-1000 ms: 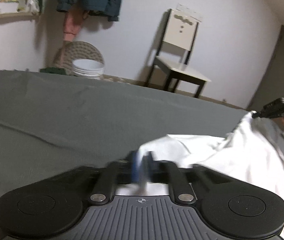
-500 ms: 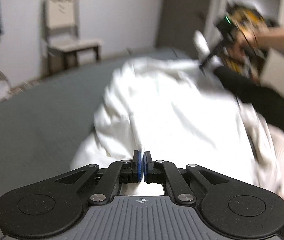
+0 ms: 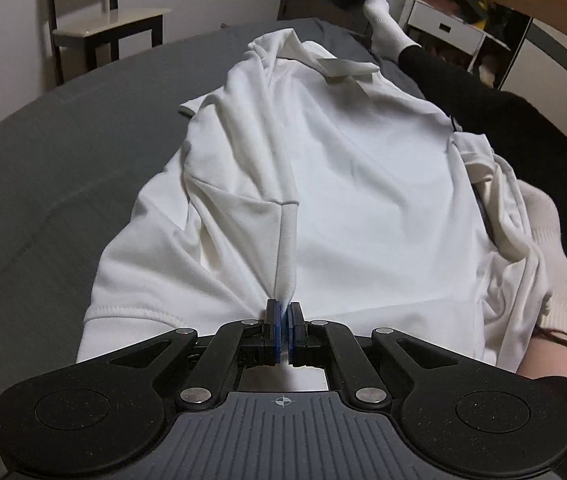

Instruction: Fold clothes

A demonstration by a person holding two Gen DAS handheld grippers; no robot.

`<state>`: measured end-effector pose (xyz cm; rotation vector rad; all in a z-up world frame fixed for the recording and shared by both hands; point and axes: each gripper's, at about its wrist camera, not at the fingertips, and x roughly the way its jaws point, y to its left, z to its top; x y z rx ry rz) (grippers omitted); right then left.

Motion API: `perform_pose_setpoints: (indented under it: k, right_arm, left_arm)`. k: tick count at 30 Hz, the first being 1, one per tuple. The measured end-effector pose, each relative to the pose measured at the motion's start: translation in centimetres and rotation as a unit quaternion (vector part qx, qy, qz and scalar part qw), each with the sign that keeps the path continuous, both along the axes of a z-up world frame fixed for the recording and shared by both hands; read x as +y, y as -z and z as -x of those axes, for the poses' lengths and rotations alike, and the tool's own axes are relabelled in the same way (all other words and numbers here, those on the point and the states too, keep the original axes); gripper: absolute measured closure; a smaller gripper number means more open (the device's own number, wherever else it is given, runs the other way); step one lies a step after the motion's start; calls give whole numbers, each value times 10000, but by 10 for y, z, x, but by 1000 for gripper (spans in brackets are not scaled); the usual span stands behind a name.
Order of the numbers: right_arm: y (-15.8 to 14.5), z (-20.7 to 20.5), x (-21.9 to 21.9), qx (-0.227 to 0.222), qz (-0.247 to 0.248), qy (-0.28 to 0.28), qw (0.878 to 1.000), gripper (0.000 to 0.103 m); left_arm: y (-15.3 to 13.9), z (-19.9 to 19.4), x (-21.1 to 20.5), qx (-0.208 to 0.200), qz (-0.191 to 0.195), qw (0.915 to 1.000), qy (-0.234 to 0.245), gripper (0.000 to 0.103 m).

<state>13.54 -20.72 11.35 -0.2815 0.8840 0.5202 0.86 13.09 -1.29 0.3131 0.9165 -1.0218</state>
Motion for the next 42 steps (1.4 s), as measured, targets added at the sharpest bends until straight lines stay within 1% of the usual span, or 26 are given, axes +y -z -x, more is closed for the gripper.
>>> perform_pose_setpoints:
  k: [1, 2, 3, 4, 6, 7, 8, 9, 11, 13, 14, 15, 16, 17, 18, 20, 22, 25, 28, 30, 32, 33, 35, 38, 40, 42]
  right_arm:
    - [6, -13, 17, 96, 19, -207, 9997, 43]
    - [13, -28, 31, 193, 38, -315, 9993, 46]
    - [21, -44, 43, 289, 57, -350, 9990, 46]
    - [29, -60, 53, 454, 30, -285, 9986, 46]
    - [44, -90, 70, 940, -132, 20, 9955, 46]
    - [50, -103, 77, 1244, -263, 204, 9917, 46]
    - [57, -113, 83, 1551, -400, 283, 9867, 49]
    - [64, -119, 94, 1719, -316, 187, 9844, 52]
    - [76, -125, 121, 1842, 191, -154, 9826, 52]
    - [91, -127, 145, 2015, 735, -549, 9752, 54]
    - [98, -127, 154, 2119, 936, -752, 9699, 59]
    - [103, -125, 162, 2131, 1090, -947, 9663, 67]
    - [106, -119, 168, 2042, 1196, -1162, 9646, 69]
    - [106, -113, 171, 1937, 1257, -1395, 9629, 83]
    - [105, -110, 175, 1818, 1322, -1510, 9626, 100]
    - [100, -110, 178, 1472, 1485, -1403, 9678, 100]
    - [90, -113, 178, 1257, 1457, -1276, 9730, 100]
    - [69, -125, 174, 920, 1339, -928, 9823, 100]
    - [43, -140, 160, 563, 1018, -421, 9923, 100]
    - [26, -143, 145, 322, 783, -145, 9963, 100]
    - [13, -147, 137, 45, 632, 49, 9980, 100]
    - [6, -151, 136, -115, 572, 164, 9982, 100]
    - [-7, -163, 134, -371, 430, 412, 9975, 100]
    - [-31, -182, 131, -636, 231, 706, 9952, 100]
    - [-48, -197, 132, -874, 189, 920, 9917, 100]
    - [-57, -217, 137, -1118, 157, 1131, 9872, 100]
  left_arm:
    - [1, 0, 1, 32, 21, 10000, -8, 101]
    - [2, -1, 2, 76, 46, 10000, -10, 101]
    - [3, -1, 3, 114, 62, 9999, -9, 101]
    - [3, -1, 4, 139, 76, 9999, -5, 101]
    - [3, 0, 2, 194, 87, 9998, 36, 101]
    - [4, 0, 2, 206, 87, 9997, 47, 101]
    - [4, 0, 2, 219, 89, 9997, 51, 101]
    - [5, 0, 1, 232, 91, 9997, 55, 101]
    - [5, -1, 2, 241, 94, 9996, 68, 101]
    - [6, -1, 2, 250, 106, 9996, 70, 101]
    - [7, -1, 2, 257, 115, 9996, 69, 101]
    - [7, -2, 2, 263, 121, 9996, 74, 101]
    - [7, -2, 3, 267, 126, 9995, 79, 101]
    - [7, -2, 3, 271, 126, 9995, 85, 101]
    - [7, -3, 3, 266, 123, 9995, 91, 101]
    - [7, -3, 2, 237, 104, 9996, 93, 101]
    - [6, -2, 2, 220, 98, 9997, 94, 101]
    - [5, -1, 3, 161, 90, 9998, 95, 101]
    - [2, -2, 7, 0, 112, 9999, -2, 100]
    - [-2, -6, 13, -166, 188, 9995, -194, 100]
    - [-8, -11, 21, -360, 324, 9975, -522, 100]
    - [-11, -14, 26, -435, 411, 9956, -717, 100]
    - [-17, -22, 38, -592, 634, 9890, -1197, 100]
    - [-22, -31, 52, -624, 992, 9777, -1742, 100]
    - [-24, -35, 57, -736, 1254, 9690, -1997, 100]
    - [-25, -41, 59, -783, 1477, 9614, -2187, 100]
